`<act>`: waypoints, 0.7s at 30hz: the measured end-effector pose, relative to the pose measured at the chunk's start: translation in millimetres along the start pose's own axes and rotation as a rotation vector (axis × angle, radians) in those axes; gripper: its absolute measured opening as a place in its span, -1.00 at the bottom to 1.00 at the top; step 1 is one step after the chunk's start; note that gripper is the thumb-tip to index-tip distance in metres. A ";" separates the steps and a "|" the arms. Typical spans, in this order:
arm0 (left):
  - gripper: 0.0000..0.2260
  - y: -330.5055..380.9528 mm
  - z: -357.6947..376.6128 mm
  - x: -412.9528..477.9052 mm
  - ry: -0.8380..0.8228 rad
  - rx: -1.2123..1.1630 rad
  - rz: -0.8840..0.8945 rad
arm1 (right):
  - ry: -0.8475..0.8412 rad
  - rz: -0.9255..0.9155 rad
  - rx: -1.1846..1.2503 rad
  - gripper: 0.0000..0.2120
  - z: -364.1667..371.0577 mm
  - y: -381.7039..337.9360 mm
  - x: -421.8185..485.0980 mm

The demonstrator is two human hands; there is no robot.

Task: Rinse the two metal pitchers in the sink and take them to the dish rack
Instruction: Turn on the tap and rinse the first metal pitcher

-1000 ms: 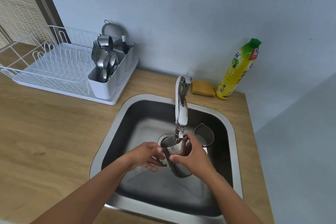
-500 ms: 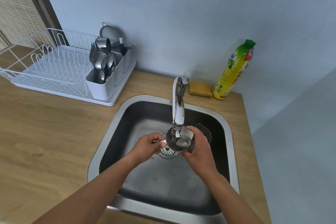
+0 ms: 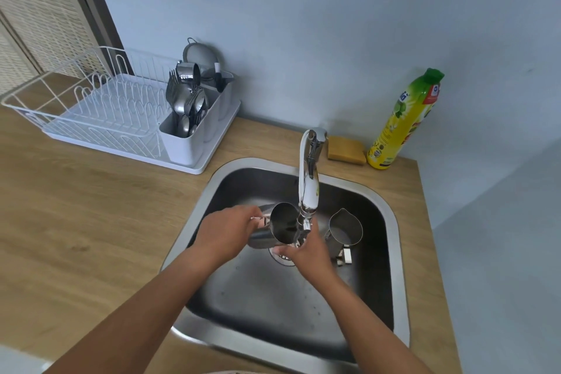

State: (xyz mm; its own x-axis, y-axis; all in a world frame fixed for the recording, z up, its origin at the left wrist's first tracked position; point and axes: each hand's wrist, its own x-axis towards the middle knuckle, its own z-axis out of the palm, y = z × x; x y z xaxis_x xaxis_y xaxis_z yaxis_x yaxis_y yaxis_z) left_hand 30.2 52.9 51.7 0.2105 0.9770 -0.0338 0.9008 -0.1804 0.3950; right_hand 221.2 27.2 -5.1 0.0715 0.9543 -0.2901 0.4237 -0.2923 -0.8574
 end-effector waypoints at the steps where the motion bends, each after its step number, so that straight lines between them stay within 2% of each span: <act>1: -0.83 -0.6 -2.3 -0.8 0.001 0.034 0.003 | -0.023 0.011 0.017 -0.32 3.1 -0.2 -0.5; 6: -0.84 -10.7 -5.6 -2.3 -0.061 0.118 -0.011 | -0.122 0.038 0.101 -0.25 7.7 11.4 -2.5; 9: -0.81 -19.8 1.7 -5.0 -0.140 0.036 -0.051 | -0.144 0.096 0.139 -0.34 -0.3 5.6 -17.2; 14: -0.76 -14.2 13.5 -11.4 -0.316 -0.375 -0.191 | -0.137 0.143 0.187 -0.48 -16.6 2.1 -35.9; 17: -0.76 -8.7 23.6 -14.9 -0.426 -0.629 -0.278 | -0.087 0.143 0.144 -0.45 -26.3 0.7 -43.2; 21: -0.77 0.6 36.4 -17.9 -0.546 -0.884 -0.304 | -0.044 0.117 -0.015 -0.40 -43.3 -3.4 -48.2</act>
State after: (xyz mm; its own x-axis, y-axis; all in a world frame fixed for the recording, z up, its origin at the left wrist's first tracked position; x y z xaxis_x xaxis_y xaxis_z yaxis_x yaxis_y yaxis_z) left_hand 40.7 31.2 19.1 0.3625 0.7449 -0.5601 0.3974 0.4200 0.8159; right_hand 255.5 -15.2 30.2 0.0820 0.9102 -0.4060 0.4286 -0.4000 -0.8101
